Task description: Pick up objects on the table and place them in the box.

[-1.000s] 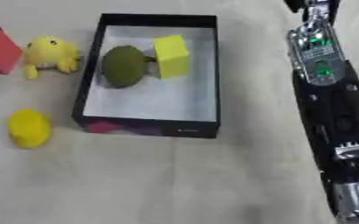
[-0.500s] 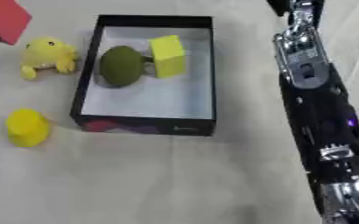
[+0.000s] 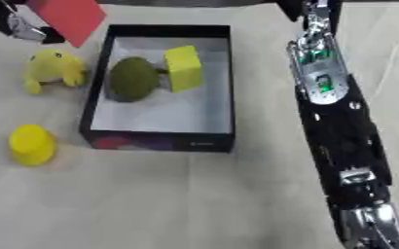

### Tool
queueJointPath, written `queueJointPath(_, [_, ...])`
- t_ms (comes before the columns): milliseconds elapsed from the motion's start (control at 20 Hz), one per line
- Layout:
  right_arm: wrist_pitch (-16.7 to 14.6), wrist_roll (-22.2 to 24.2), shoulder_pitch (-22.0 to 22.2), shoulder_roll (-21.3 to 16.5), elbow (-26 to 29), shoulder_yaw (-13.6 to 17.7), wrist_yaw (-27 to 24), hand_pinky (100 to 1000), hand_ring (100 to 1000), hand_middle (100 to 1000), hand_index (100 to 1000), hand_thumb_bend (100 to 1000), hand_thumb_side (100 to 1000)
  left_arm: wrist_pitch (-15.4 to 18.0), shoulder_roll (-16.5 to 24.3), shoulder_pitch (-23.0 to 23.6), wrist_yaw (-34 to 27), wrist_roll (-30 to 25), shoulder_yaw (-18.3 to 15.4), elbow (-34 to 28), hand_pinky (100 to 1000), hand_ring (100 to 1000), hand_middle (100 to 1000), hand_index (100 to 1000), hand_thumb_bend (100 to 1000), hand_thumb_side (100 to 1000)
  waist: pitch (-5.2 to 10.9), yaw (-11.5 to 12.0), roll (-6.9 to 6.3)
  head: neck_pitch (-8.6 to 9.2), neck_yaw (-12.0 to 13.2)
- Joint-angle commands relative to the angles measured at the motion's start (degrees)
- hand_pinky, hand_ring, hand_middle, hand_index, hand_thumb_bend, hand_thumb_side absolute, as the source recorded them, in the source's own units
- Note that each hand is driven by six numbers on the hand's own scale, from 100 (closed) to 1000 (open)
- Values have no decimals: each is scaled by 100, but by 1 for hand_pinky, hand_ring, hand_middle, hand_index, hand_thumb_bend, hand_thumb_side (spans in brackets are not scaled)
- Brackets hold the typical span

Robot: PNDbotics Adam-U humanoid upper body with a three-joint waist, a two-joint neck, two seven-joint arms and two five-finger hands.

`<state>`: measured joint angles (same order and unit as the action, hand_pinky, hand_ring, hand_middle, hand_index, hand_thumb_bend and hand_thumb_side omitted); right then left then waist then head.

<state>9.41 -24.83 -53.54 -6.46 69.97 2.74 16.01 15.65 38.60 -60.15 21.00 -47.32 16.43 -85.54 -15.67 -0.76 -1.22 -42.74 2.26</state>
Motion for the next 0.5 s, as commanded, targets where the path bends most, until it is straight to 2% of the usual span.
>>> queueJointPath(50, [-7, 47, -71, 29, 207, -34, 110, 798, 734, 725, 829, 276, 373, 29, -142, -180, -63, -191, 114, -102, 586, 569, 578, 671, 267, 100, 239, -27, -89, -3, 18])
queueJointPath(350, [-4, 79, -62, 116, 286, -55, 191, 799, 734, 726, 830, 276, 371, 5, -575, -290, -173, -359, 272, 7, 580, 563, 572, 670, 273, 100, 231, -144, -132, -22, 23])
queueJointPath(500, [-5, 80, -62, 142, 320, -57, 203, 799, 734, 726, 830, 277, 370, -9, -779, -288, -160, -445, 384, 121, 579, 566, 574, 673, 316, 100, 216, -194, -146, -23, 30])
